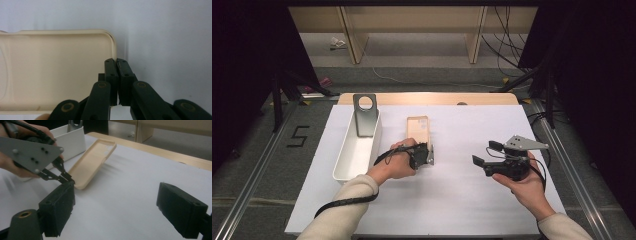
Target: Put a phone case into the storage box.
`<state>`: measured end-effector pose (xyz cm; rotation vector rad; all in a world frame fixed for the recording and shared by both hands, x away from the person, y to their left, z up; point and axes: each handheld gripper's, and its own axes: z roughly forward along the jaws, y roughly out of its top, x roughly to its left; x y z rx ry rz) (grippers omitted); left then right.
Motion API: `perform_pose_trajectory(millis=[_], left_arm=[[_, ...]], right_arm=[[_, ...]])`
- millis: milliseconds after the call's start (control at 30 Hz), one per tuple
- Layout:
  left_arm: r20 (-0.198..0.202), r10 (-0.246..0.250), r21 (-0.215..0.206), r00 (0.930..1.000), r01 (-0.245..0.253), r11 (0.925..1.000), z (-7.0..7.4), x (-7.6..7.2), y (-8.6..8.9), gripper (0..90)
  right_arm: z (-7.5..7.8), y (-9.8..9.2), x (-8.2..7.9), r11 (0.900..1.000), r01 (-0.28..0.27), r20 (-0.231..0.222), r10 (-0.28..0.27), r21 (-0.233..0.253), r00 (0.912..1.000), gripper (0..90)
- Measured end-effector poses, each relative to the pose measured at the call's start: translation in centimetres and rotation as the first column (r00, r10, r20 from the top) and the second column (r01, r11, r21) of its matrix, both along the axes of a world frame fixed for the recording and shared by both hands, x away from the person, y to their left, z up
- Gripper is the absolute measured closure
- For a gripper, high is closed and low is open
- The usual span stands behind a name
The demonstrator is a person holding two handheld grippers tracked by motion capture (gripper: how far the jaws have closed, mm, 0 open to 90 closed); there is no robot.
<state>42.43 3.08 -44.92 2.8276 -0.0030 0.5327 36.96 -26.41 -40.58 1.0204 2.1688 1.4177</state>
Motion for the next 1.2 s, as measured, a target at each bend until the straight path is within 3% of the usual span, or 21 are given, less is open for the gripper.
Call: perform_pose_trajectory(millis=[300, 700, 1100, 1133, 1167, 1200], left_arm=[[0.020, -0.035, -0.049, 0.9992, 0.036, 0.9981, 0.6, -2.6, 0.6, 87.9], [0.061, -0.081, -0.065, 0.9949, 0.085, 0.9943, 1.6, -5.4, 0.3, 87.9], [0.061, -0.130, -0.067, 0.9896, 0.134, 0.9887, 2.4, -7.1, -0.8, 87.9], [0.062, -0.126, -0.097, 0.9901, 0.132, 0.9865, 2.3, -7.2, -1.0, 87.9], [0.067, -0.140, -0.069, 0.9879, 0.145, 0.9871, 2.5, -7.3, -1.1, 87.9], [0.069, -0.144, -0.068, 0.9872, 0.149, 0.9866, 2.5, -7.3, -1.2, 87.9]], right_arm=[[0.0, 1.2, 0.8, 1.000, -0.002, -0.006, 0.002, -0.002, 1.0000, 16.1], [-0.2, 2.2, 1.7, 1.000, -0.001, -0.030, 0.001, 0.007, 0.9995, 16.1], [-0.8, 5.8, 4.1, 0.998, -0.056, -0.088, 0.057, 0.019, 0.9944, 16.8], [-0.9, 6.1, 4.3, 0.998, -0.061, -0.095, 0.062, 0.019, 0.9935, 16.8], [-1.0, 6.4, 4.5, 0.998, -0.065, -0.100, 0.066, 0.016, 0.9928, 16.8], [-1.1, 6.7, 4.7, 0.998, -0.068, -0.105, 0.069, 0.020, 0.9921, 16.9]])
